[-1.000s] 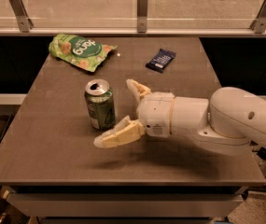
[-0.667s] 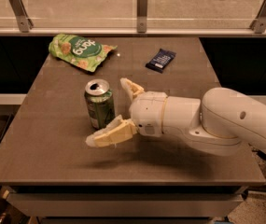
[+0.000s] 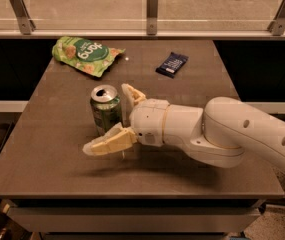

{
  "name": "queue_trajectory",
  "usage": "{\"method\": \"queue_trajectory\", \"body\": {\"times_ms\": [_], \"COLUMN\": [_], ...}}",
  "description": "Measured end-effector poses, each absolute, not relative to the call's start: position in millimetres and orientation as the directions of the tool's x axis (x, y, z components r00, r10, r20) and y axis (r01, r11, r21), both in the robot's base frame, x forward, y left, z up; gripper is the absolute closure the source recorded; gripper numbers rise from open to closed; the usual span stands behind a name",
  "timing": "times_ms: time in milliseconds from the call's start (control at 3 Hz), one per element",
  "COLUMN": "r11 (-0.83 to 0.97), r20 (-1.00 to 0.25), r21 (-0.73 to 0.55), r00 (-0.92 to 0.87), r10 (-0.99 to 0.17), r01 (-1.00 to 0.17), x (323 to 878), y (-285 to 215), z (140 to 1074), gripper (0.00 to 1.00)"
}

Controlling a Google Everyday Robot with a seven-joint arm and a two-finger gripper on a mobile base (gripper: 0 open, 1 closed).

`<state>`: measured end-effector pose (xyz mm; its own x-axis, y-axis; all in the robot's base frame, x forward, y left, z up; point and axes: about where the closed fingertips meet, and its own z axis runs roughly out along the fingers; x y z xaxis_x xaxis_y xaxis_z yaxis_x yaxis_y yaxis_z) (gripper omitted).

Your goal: Knock green can over

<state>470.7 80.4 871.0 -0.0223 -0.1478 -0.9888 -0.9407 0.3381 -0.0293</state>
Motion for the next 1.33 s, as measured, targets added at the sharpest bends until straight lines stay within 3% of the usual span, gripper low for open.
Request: {"method": "queue_trajectory", "body": {"times_ms": [333,1333], "r11": [0.335,0.324], "r20": [-0.989,-0.988], "r21": [-0.032,-0.039], "r00": [-0.02,-0.012], "r10": [-0.149,-0.153], "r01": [-0.942,-0.945], "x": [469.8,466.8], "y": [82.3,88.3], "z": [872.0,875.0], "gripper": [0.17,0.87]}}
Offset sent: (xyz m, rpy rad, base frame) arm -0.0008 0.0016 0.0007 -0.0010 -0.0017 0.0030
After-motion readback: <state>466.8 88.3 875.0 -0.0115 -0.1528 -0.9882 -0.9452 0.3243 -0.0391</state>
